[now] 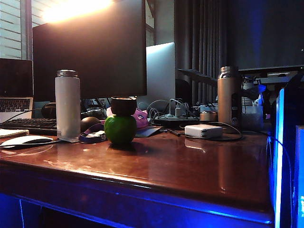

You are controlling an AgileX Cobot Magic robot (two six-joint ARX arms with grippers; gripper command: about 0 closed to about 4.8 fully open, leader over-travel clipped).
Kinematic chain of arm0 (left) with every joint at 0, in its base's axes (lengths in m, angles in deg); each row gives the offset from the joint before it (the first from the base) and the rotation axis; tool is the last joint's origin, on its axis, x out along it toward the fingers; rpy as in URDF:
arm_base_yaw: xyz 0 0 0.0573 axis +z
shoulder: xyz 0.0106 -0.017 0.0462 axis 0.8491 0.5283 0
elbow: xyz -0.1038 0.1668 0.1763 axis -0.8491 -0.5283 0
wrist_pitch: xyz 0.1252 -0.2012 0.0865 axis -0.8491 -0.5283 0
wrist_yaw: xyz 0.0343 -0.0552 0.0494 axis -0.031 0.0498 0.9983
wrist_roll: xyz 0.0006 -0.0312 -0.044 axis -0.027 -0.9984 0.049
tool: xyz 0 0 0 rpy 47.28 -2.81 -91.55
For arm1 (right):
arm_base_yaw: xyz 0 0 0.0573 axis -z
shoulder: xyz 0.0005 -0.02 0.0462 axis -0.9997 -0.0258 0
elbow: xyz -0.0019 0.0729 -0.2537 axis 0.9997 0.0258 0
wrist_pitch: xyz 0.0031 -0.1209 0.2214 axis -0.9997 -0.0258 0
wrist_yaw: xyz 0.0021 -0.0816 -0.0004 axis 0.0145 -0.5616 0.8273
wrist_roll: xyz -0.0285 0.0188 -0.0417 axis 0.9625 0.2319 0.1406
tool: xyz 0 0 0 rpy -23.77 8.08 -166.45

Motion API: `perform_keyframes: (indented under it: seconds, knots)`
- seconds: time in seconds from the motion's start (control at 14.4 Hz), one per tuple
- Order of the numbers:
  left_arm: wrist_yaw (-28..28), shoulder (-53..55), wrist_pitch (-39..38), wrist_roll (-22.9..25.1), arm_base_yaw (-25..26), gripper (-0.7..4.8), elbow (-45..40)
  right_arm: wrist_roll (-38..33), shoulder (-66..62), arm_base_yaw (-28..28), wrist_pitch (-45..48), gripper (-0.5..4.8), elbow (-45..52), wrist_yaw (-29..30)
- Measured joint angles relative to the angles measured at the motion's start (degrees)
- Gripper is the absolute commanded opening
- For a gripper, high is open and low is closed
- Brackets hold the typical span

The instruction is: Stack the black thermos bottle cap from the table onto the green apple.

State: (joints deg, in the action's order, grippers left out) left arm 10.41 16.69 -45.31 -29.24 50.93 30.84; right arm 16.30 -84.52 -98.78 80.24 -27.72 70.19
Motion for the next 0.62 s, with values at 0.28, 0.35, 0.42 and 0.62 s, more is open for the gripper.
perform_keyframes:
  seconds: [0.28, 0.35, 0.42, 0.62]
  knots:
    - [0.00, 0.02, 0.02, 0.00, 0.00, -0.05, 0.00, -3.37, 5.77, 2.38, -5.92, -0.01, 0.79, 0.31]
    - [-0.02, 0.00, 0.00, 0.00, -0.02, -0.05, 0.00, -4.87, 7.04, 2.38, -7.85, -0.01, 0.79, 0.37]
    - [0.00, 0.00, 0.00, 0.02, 0.00, -0.05, 0.00, -5.99, 7.96, 2.38, -8.33, -0.01, 0.79, 0.39]
    - [0.00, 0.04, 0.02, 0.02, 0.00, -0.05, 0.00, -6.75, 10.32, 2.38, -8.04, -0.01, 0.79, 0.37]
